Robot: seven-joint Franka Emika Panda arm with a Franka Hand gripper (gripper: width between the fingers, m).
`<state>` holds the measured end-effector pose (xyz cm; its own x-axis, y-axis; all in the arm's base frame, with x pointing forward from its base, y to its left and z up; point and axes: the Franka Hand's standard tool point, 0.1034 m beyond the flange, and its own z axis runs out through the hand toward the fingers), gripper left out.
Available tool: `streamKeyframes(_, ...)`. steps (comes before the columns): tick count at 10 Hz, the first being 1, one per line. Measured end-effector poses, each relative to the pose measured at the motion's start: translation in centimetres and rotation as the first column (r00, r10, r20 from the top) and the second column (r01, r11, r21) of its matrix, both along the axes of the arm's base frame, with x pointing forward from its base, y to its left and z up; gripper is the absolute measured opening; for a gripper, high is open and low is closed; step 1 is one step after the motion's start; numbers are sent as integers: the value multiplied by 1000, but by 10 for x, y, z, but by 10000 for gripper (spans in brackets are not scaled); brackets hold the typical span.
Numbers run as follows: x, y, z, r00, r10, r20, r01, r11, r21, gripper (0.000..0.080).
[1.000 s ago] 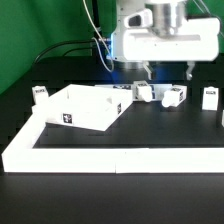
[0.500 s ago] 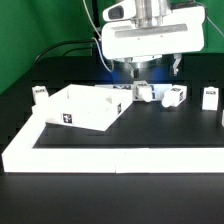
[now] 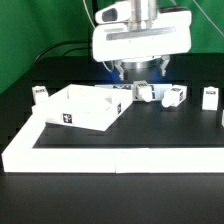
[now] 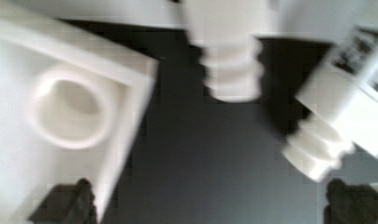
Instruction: Assemble one leg
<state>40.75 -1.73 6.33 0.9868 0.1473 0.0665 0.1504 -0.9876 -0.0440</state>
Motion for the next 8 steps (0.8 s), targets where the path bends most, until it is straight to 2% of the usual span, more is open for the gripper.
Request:
streamKeyframes(1, -3, -13, 1, 994, 105, 4, -105, 994, -12, 649)
streamKeyframes(2, -3, -21, 2, 956, 293, 7, -292, 956, -34, 649)
streamKeyframes(4, -3, -23, 2, 952, 307, 5, -307, 951, -36, 649)
streamKeyframes(6, -3, -26, 1, 893, 451, 0, -450, 891, -52, 649)
streamKeyframes(7, -6, -39, 0, 782, 623, -15, -623, 780, -67, 649)
streamKeyframes(8, -10, -53, -1, 711, 702, -30, -702, 709, -69, 649)
